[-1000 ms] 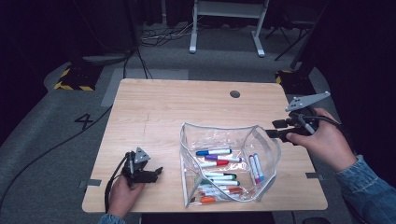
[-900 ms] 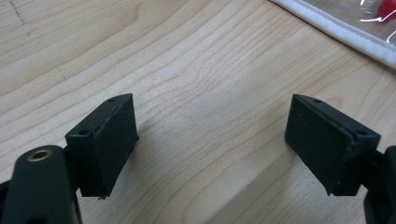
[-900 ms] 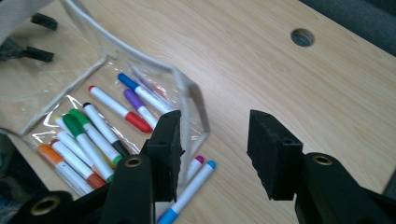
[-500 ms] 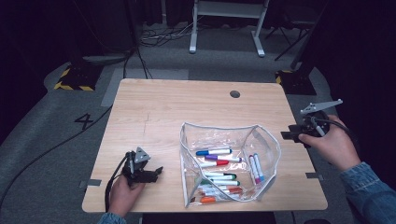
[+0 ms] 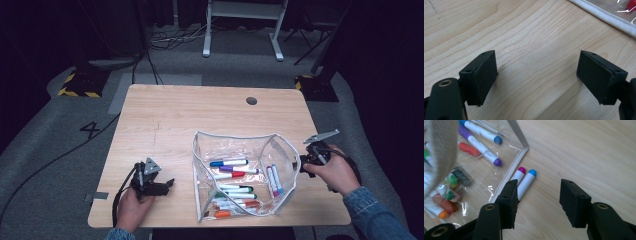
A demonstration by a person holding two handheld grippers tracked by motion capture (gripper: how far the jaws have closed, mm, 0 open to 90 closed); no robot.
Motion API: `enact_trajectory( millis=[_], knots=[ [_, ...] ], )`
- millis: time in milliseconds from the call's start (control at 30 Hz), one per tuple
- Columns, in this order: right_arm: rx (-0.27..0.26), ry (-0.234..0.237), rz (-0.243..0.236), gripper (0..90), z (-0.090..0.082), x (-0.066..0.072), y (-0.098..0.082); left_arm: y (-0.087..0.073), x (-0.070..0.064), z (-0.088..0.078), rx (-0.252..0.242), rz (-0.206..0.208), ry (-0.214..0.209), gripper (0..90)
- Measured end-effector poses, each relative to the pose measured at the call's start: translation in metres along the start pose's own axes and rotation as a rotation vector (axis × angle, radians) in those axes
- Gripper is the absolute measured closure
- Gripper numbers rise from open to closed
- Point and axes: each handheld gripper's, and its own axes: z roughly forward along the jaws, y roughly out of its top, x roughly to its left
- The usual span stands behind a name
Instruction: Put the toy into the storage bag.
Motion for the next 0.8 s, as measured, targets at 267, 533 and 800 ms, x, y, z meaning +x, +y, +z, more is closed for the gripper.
enact_trajectory(
  millis=[267, 533, 800],
  knots=[
    [0.044, 0.049, -0.003, 48.7, 0.034, 0.009, -0.015, 0.0, 0.0, 0.0, 0.0, 0.001, 0.0, 17.1],
    [0.067, 0.092, 0.028, 49.4, 0.057, 0.008, -0.028, 0.0, 0.0, 0.0, 0.0, 0.001, 0.0, 17.2],
    [0.115, -0.036, 0.011, 76.8, 0.053, 0.005, -0.031, 0.0, 0.0, 0.0, 0.0, 0.0, 0.0, 17.2]
  ],
)
